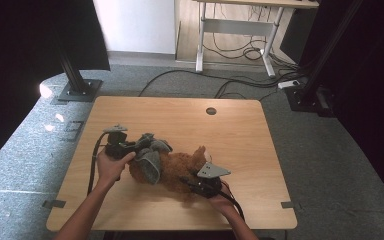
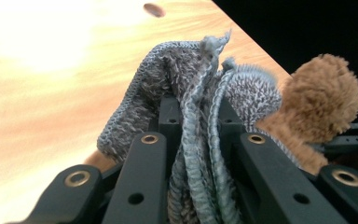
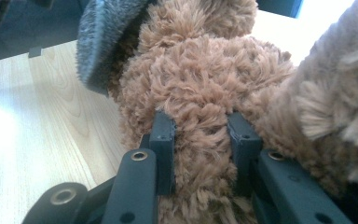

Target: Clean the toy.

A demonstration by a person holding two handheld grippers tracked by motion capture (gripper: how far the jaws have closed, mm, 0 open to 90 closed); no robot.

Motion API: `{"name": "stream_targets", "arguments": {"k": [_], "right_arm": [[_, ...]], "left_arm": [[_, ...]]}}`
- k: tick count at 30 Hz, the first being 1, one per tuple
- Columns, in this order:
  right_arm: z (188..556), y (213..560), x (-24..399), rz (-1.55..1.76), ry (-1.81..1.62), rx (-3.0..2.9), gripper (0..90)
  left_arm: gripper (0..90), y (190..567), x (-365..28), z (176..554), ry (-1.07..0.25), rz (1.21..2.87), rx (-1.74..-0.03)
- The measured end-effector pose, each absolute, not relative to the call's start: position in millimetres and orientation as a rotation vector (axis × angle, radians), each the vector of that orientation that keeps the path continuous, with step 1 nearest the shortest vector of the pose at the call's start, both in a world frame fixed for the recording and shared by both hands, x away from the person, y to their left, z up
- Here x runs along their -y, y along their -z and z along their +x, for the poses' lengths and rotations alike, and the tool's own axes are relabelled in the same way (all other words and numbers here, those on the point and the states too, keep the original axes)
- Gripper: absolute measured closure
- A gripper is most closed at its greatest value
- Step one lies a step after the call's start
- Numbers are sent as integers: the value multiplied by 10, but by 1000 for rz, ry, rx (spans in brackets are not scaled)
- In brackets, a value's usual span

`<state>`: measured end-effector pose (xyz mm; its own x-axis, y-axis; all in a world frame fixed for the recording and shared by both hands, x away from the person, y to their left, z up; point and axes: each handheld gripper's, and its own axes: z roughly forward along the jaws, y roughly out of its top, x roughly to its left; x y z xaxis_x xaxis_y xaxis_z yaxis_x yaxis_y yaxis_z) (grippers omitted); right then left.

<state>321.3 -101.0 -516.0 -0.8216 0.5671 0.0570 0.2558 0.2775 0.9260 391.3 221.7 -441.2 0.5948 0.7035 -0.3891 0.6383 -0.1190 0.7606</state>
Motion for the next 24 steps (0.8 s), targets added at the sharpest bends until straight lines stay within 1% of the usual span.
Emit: {"name": "stream_targets", "arguments": {"k": [2,7,16,20,24], "right_arm": [[3202,5160,1007,744,-1556,-2274,689],[3158,5167,1016,729,-1545,-2276,689],[3148,5178,1045,725,-1559,-2278,686],[3143,5185,1067,729,-1561,-2276,685],[3151,5188,1073,732,-1569,-2273,685]], "left_arm": [[778,4530,-2379,3879,-48,1778,-1122],[778,4614,-2565,3856,-54,1741,-1172],[779,4745,-2660,3809,-50,1734,-1201],[779,4844,-2779,3794,-49,1730,-1244],[781,4820,-2802,3772,-57,1719,-1228]]}}
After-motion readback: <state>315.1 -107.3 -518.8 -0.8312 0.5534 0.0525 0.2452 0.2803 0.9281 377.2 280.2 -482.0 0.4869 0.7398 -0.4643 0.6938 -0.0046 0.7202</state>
